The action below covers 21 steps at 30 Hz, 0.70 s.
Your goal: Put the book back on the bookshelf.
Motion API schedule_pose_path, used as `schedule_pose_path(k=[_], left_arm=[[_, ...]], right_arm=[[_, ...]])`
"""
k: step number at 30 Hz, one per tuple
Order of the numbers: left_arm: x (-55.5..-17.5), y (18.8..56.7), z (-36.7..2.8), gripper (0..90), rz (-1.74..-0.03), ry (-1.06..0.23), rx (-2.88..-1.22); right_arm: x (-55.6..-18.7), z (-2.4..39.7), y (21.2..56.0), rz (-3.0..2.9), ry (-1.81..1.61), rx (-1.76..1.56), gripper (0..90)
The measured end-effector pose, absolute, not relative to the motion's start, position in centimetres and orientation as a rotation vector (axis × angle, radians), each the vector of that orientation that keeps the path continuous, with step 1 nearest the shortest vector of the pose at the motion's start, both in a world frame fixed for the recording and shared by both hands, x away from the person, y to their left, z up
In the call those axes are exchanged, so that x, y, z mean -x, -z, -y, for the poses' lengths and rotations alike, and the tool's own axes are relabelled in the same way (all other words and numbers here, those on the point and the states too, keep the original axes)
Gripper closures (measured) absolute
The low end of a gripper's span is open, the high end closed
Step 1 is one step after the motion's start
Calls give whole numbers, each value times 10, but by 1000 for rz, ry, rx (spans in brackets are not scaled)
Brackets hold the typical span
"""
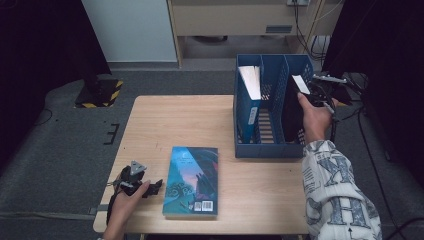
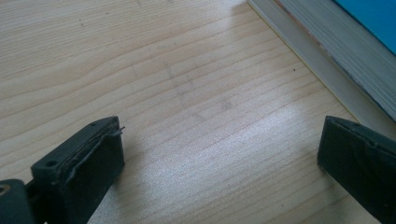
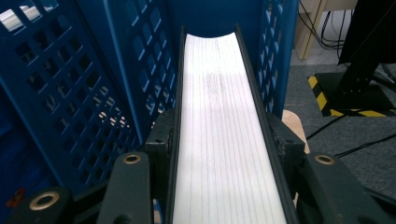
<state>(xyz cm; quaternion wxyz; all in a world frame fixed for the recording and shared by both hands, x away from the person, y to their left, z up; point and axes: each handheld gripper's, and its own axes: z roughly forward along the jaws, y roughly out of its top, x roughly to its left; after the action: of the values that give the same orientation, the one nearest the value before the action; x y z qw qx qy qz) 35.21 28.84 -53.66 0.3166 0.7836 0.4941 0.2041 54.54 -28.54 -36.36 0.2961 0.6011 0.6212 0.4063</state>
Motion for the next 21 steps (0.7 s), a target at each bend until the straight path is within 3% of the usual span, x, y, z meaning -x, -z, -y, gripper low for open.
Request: schedule_pose_path(k=[21], left_arm=[[-352, 537, -288, 0, -1300, -537, -2064]], right_arm=[[-562, 281, 373, -1667, -1052, -1610, 536]])
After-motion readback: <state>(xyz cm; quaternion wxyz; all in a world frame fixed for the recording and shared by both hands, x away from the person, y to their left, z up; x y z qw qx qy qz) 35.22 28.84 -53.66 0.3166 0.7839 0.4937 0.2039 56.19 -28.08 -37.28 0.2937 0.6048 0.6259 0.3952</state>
